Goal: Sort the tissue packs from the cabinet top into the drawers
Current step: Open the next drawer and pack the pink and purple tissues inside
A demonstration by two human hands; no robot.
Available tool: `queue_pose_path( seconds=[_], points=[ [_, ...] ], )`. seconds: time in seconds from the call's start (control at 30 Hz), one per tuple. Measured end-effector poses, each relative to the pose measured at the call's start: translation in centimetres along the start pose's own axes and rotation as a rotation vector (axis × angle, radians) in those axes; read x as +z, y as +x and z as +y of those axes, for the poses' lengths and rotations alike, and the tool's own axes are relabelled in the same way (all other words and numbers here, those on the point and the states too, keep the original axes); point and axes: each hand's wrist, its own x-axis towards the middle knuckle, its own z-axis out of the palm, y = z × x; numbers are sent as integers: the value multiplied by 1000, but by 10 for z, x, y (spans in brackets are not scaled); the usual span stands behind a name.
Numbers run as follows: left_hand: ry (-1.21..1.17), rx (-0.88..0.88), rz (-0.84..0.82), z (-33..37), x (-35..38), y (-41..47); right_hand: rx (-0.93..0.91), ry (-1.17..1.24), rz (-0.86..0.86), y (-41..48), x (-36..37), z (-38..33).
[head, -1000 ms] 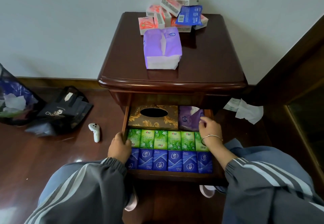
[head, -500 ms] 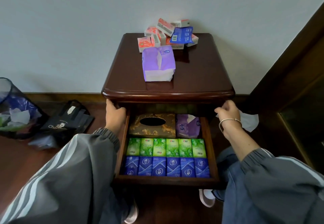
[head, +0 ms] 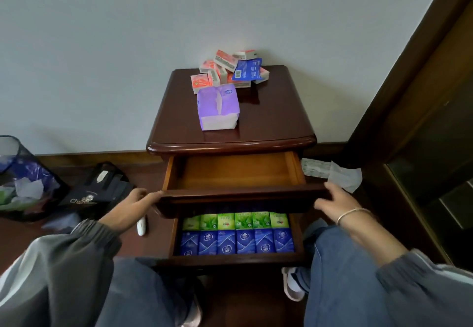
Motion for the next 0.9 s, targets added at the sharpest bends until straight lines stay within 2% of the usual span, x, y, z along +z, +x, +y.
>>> queue_pose_path(
  seconds=[0.1, 0.13, 0.2, 0.3, 0.37, 0.53, 0.73, 0.9],
  points=[
    [258, 313, 302, 16, 19, -30, -301, -194, 171, -30, 23, -15],
    [337, 425, 350, 27, 31, -36, -383, -259, 190, -33, 34, -22],
    [486, 536, 286, 48, 58, -41, -439, -434, 137, -31, 56, -35],
    [669, 472, 152, 57, 99, -46, -414, -645, 32, -27, 76, -36],
    [707, 423, 169, 53, 114, -50, -446, -733, 48, -28, 80, -27],
    [657, 486, 275, 49, 114, -66, -534, -723, -1, -44, 68, -18],
    [701, 556, 177, 30, 100, -96, -519, -681, -141, -70, 53, -3],
    [655, 601, 197, 21, 97, -102, -517, -684, -190, -79, 49, 0]
  ],
)
